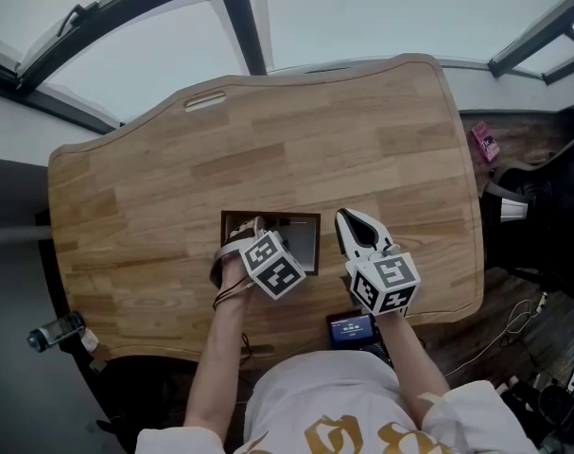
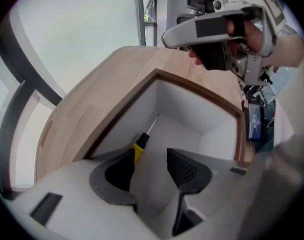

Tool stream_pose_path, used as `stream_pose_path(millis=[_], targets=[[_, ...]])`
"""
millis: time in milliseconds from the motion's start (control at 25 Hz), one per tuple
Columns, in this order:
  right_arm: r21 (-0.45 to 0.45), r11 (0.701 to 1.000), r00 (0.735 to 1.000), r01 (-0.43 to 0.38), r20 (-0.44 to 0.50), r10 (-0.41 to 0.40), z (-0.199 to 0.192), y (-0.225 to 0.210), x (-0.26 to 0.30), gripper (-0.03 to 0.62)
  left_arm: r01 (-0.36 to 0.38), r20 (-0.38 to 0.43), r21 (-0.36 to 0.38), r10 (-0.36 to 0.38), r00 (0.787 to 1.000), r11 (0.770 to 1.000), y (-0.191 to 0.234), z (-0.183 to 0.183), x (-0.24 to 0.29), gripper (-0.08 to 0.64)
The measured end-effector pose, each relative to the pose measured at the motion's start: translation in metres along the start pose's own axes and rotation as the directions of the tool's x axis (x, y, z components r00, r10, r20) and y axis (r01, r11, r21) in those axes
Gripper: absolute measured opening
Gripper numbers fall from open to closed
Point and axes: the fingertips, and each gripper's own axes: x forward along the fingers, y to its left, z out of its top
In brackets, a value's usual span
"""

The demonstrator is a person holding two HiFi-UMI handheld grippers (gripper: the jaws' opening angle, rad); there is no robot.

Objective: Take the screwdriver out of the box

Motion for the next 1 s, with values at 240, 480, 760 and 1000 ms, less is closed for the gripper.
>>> stream_pose_path(millis=[240, 480, 760, 1000], targets=[[0.011, 1.0, 1.0, 0.007, -0.011, -0.007, -0.006, -0.005, -0.001, 0.032, 0.035, 0.003, -0.054, -0.034, 0.999, 0.998, -0.005, 0.002, 0.001, 0.251], [0.021, 1.0, 1.0, 0.008, -0.01, -0.008, -0.006, -0.008, 0.0, 0.032, 0.034, -0.005, -0.069, -0.035, 0.999, 0.997, -0.005, 0.001, 0.002, 0.256], [0.033, 0.999, 1.0, 0.01, -0.009, -0.01, -0.007, -0.01, 0.001, 0.032, 0.014, -0.038, -0.032, -0.015, 0.999, 0.999, -0.001, -0.004, 0.002, 0.202], [0.04, 0.999, 1.0, 0.015, -0.01, -0.014, -0.007, -0.013, -0.004, 0.032, 0.01, -0.032, 0.066, -0.008, 0.999, 0.998, -0.005, -0.008, -0.001, 0.215]])
